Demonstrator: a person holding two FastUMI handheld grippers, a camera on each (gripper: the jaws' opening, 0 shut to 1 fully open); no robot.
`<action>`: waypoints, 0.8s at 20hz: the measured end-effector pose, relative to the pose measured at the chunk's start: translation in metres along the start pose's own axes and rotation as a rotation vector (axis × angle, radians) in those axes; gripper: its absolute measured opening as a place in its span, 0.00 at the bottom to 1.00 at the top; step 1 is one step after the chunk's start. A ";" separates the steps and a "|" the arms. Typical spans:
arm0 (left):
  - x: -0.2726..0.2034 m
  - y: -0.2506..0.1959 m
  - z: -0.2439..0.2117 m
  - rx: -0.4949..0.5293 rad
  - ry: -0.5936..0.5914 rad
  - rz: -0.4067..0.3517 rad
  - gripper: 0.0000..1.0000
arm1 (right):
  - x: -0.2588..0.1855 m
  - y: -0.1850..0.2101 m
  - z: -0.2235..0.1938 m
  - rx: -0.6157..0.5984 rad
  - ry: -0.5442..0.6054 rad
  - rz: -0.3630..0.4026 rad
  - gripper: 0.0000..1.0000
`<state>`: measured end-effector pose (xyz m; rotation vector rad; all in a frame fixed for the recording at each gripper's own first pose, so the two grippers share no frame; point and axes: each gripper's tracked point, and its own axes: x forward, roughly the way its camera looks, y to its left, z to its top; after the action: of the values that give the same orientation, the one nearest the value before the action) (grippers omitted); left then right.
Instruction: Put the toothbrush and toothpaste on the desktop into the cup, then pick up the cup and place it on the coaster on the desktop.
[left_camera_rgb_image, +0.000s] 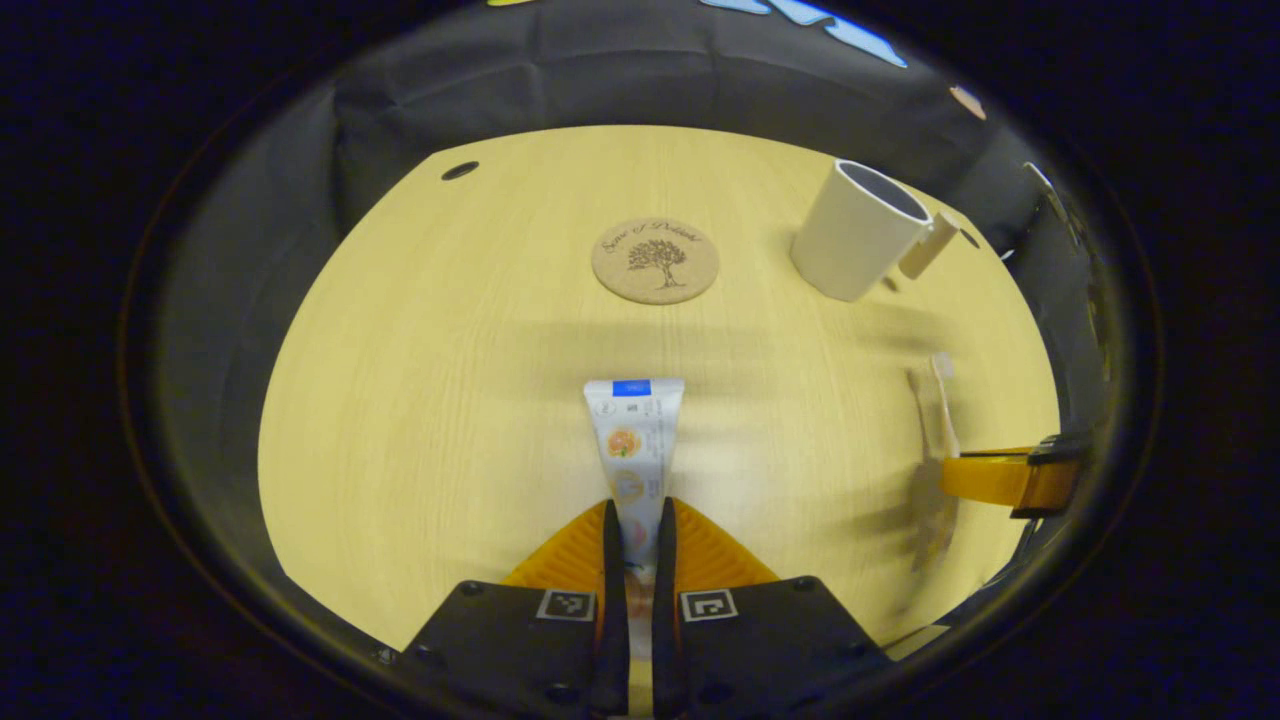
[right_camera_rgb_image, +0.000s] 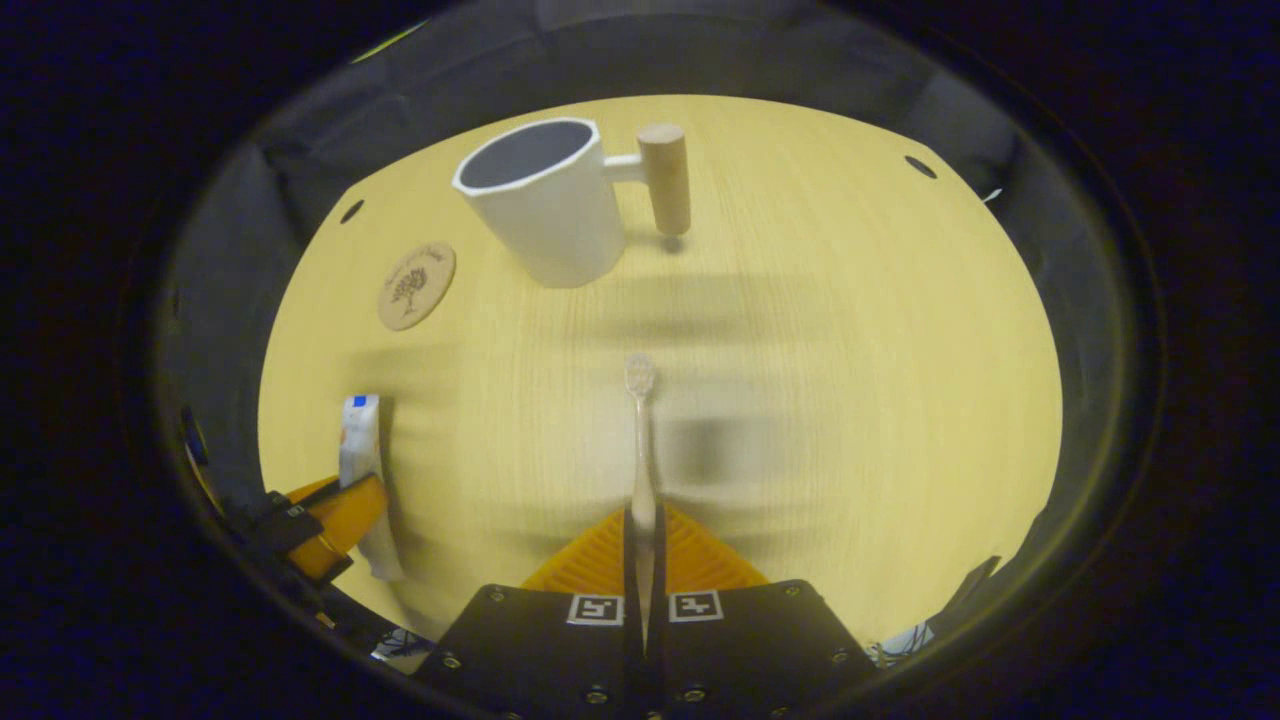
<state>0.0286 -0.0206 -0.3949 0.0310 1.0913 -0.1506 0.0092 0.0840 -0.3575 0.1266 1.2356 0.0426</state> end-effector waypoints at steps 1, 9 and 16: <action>-0.005 0.003 0.003 -0.006 -0.012 0.003 0.17 | -0.010 0.002 0.009 0.009 -0.030 0.014 0.02; -0.033 0.010 0.013 -0.042 -0.060 -0.006 0.16 | -0.051 0.014 0.080 0.052 -0.214 0.071 0.02; -0.064 0.022 0.005 -0.069 -0.066 -0.026 0.17 | -0.068 0.039 0.166 0.073 -0.352 0.109 0.02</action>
<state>0.0075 0.0075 -0.3373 -0.0497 1.0306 -0.1360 0.1453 0.1039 -0.2351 0.2545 0.8781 0.0670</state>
